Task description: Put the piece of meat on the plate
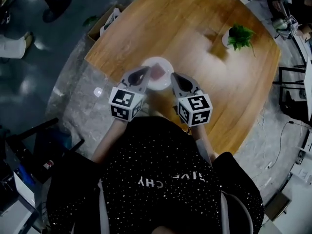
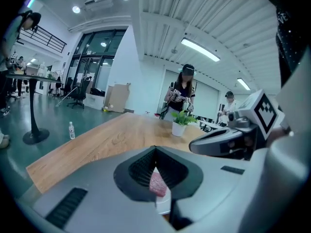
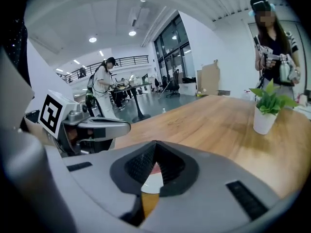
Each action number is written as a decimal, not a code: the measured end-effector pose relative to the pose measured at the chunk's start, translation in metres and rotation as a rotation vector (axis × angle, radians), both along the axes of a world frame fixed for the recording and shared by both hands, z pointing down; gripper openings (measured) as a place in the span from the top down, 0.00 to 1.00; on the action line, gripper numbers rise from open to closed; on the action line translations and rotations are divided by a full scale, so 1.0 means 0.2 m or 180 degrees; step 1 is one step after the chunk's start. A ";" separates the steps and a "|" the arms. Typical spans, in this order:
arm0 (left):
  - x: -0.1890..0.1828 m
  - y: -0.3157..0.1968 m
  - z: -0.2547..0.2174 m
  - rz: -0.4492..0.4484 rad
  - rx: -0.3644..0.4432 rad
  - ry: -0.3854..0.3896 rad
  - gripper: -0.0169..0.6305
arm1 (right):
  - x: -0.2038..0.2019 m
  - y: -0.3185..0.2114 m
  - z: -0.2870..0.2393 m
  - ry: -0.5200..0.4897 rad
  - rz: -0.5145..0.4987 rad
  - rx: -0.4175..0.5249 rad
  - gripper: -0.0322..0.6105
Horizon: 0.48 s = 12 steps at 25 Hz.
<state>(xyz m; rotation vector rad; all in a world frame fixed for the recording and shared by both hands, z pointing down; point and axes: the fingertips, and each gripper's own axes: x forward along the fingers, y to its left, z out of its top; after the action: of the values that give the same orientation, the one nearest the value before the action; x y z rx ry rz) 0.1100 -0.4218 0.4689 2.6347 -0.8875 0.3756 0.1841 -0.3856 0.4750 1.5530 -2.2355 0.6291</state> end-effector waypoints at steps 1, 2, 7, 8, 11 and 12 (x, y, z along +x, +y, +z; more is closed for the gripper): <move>0.00 0.02 0.01 -0.0014 -0.0015 -0.0021 0.96 | 0.01 0.01 0.01 0.0014 0.0031 0.0007 0.93; -0.01 0.03 0.02 -0.0029 -0.0041 -0.0049 0.96 | 0.02 0.02 0.02 0.0053 0.0052 0.0015 0.93; -0.02 0.08 0.05 -0.0040 -0.0064 -0.0158 0.96 | 0.05 0.07 0.02 0.0099 0.0098 0.0090 0.93; -0.02 0.09 0.04 -0.0034 -0.0056 -0.0152 0.96 | 0.06 0.08 0.01 0.0076 0.0112 0.0102 0.93; -0.02 0.10 0.04 -0.0030 -0.0041 -0.0130 0.96 | 0.06 0.08 0.00 0.0072 0.0123 0.0156 0.93; -0.03 0.11 0.04 -0.0033 -0.0041 -0.0127 0.96 | 0.07 0.08 -0.01 0.0084 0.0125 0.0180 0.93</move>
<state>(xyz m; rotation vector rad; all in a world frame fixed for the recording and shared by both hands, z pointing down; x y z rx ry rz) 0.1042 -0.4006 0.4766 2.6185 -0.9080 0.4313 0.1971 -0.3688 0.4730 1.6267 -2.2265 0.5576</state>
